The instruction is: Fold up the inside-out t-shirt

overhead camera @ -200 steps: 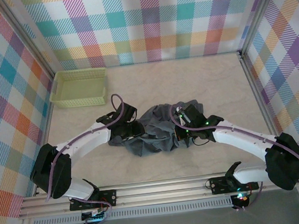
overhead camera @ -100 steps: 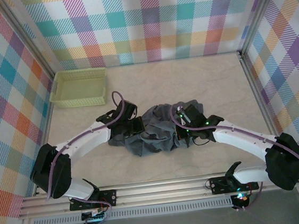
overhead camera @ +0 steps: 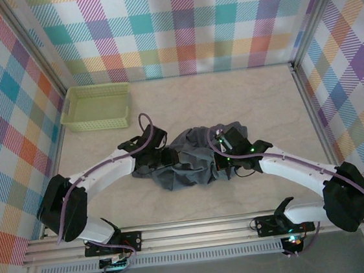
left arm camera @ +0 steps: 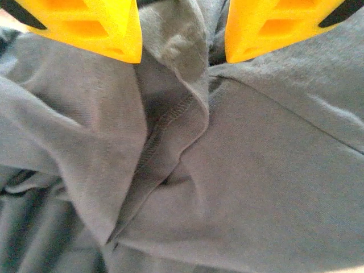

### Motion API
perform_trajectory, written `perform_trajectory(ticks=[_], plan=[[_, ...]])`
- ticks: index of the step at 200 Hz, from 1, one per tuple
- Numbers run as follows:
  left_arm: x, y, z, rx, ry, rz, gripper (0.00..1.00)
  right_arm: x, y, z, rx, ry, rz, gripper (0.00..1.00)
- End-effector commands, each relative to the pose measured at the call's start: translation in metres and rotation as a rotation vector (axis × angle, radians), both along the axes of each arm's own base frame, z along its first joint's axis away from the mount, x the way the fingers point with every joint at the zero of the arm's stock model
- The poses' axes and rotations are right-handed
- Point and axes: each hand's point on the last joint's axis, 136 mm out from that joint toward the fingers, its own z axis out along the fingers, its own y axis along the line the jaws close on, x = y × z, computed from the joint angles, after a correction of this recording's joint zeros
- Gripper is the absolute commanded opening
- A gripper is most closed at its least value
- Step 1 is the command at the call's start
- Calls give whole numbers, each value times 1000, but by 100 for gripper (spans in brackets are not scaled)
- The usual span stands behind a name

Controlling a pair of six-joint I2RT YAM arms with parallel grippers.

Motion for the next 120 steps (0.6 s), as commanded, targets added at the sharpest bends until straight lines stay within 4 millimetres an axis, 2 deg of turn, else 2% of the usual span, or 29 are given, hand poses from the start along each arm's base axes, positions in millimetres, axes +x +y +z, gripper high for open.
perform_trajectory(ticks=[1, 46, 92, 120], plan=[[-3, -9, -7, -31, 10, -37, 40, 5, 3, 14, 34, -16, -10, 0], [2, -8, -3, -31, -24, -26, 18, 4, 3, 10, 28, -9, -8, 1], [3, 1, 4, -7, -60, -1, 6, 5, 3, 9, 24, -9, -10, 1], [5, 11, 24, -11, -132, 38, 1, 7, -9, 5, -28, -2, -59, 0]])
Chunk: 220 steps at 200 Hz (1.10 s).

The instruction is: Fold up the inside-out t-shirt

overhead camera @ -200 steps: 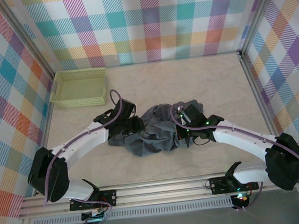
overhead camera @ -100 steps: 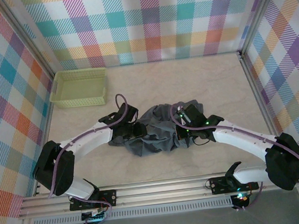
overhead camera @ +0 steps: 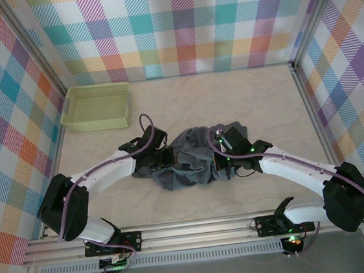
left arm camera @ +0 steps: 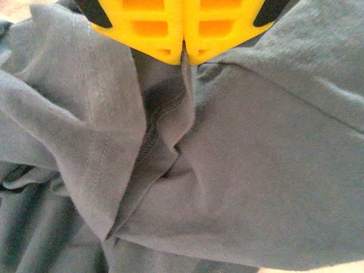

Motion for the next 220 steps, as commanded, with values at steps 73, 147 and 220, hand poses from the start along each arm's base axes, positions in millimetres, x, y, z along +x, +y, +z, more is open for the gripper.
perform_trajectory(ticks=[73, 147, 220], plan=[[7, 6, 157, -266, -429, 36, 0, 13, -24, 24, 170, 2, -107, 9], [-6, -39, 149, -308, -399, -144, 0, -6, -11, 87, 138, -187, 35, 66], [-23, -31, 130, -287, -376, -161, 0, 45, 56, 61, 23, -126, 164, 63]])
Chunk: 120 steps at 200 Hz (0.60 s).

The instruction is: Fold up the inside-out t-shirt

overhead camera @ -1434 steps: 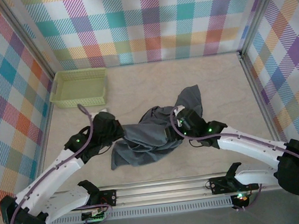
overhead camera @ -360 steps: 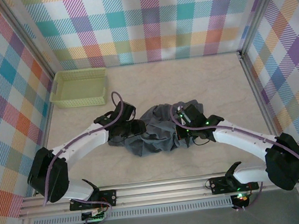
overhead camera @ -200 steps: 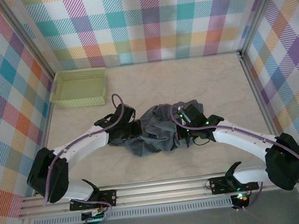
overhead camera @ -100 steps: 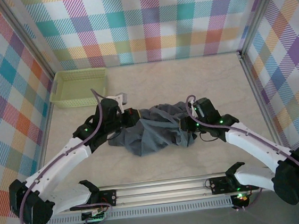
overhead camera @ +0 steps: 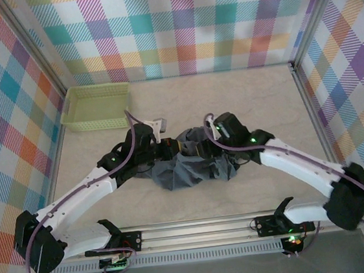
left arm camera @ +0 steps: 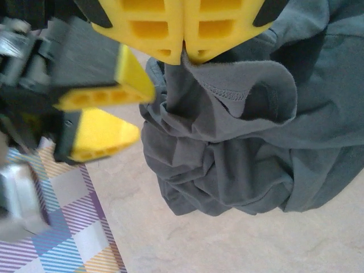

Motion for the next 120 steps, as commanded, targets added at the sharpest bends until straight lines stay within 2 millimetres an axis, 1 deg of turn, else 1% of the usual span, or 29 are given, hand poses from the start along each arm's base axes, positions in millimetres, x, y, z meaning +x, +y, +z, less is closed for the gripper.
perform_trajectory(ticks=[1, 11, 39, 51, 60, 77, 92, 94, 97, 106, 120], plan=[[-9, 2, 0, 6, -23, -24, 0, 17, 15, -4, -45, -13, 38, 63], [-10, 5, -1, 12, -24, -17, 0, 23, 18, -12, -71, 0, 38, 59], [-12, 9, -2, 12, -29, -11, 0, 37, 13, -27, -154, -1, 4, 49], [-11, 10, -4, 18, -27, -4, 0, 39, 14, -29, -171, -3, 4, 41], [-10, 11, -6, 27, -25, 3, 0, 40, 13, -29, -177, -6, 4, 32], [-7, 15, -9, 50, -24, 26, 0, 41, 5, -21, -189, -33, -23, 15], [-3, 20, -10, 69, -33, 57, 0, 41, -9, -9, -211, -77, -64, 7], [-5, 23, -16, 89, -17, 61, 0, 41, -11, -9, -215, -81, -70, 6], [-5, 25, -18, 99, -11, 67, 0, 40, -14, -5, -213, -91, -76, 4], [-4, 28, -20, 113, -12, 81, 0, 37, -22, 2, -207, -108, -92, 0], [-3, 30, -21, 116, -14, 96, 0, 30, -33, 10, -178, -115, -116, 0]])
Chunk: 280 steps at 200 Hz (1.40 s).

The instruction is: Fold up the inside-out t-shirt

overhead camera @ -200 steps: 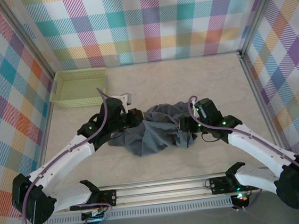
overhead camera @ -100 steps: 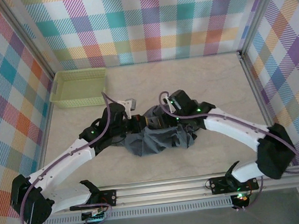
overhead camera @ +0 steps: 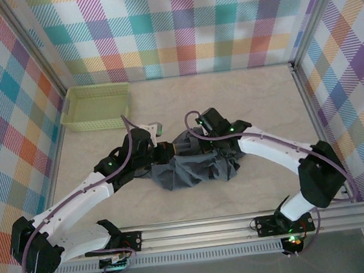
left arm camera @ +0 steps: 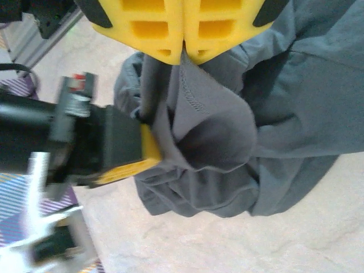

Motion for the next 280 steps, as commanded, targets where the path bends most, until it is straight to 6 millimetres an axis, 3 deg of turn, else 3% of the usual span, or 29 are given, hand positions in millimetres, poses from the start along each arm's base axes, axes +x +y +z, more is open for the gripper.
perform_trajectory(ticks=[1, 31, 55, 102, 110, 139, 163, 205, 256, 280], plan=[[-2, 10, -9, 55, -5, 30, 0, -8, -27, 31, 22, -74, -61, 0], [2, 13, -15, 48, 5, 60, 0, -28, -59, 32, 114, -43, -157, 0], [7, 8, -17, 11, 11, 63, 0, -47, -86, 18, 182, 6, -254, 0], [8, -7, -27, -45, 45, 32, 0, -71, -96, -22, 243, 122, -330, 0], [6, -11, -30, -54, 55, 12, 0, -72, -94, -24, 246, 131, -328, 2], [-7, -30, -40, -54, 83, -94, 0, -65, -85, -6, 258, 90, -257, 31], [-17, -35, -49, -28, 93, -135, 0, -59, -75, 7, 221, 83, -184, 47], [-21, -28, -53, -21, 87, -118, 0, -57, -42, 11, 155, 66, -40, 58], [-20, -29, -52, -17, 86, -120, 0, -46, -27, -10, 95, 104, -21, 55], [-20, -29, -53, -12, 88, -117, 0, -40, -25, -9, 90, 95, -29, 36]])
